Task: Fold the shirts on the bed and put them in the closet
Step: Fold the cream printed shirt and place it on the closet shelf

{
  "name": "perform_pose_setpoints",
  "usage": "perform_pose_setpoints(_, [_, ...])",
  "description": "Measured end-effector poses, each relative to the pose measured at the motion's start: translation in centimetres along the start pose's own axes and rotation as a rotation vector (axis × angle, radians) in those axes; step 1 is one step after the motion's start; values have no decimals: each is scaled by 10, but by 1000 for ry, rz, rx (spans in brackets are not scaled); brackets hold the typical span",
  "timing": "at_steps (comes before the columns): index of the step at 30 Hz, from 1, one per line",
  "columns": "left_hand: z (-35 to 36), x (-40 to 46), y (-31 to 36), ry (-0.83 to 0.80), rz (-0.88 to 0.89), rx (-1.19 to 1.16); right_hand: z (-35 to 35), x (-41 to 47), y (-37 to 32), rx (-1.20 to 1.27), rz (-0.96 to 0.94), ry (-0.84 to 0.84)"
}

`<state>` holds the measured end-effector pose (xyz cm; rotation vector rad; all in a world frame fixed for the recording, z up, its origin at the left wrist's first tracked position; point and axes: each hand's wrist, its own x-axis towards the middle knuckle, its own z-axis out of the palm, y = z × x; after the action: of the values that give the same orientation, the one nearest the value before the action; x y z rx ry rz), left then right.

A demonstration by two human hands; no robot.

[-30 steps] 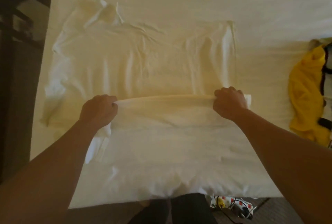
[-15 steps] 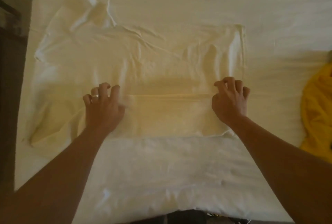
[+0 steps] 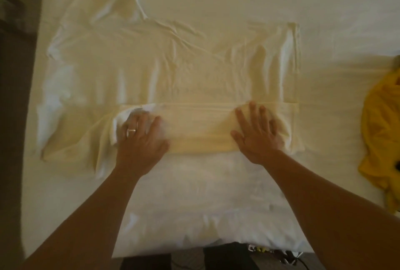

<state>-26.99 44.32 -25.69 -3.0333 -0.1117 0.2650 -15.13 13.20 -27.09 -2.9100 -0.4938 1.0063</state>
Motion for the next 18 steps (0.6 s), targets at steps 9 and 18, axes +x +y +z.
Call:
perform_pose_setpoints(9, [-18, -71, -93, -23, -397, -37, -26, -15, -142, -51, -189, 81])
perform_pose_setpoints(18, [-41, -24, -195, -423, -384, -676, -29, 8, -282, 120, -245, 13])
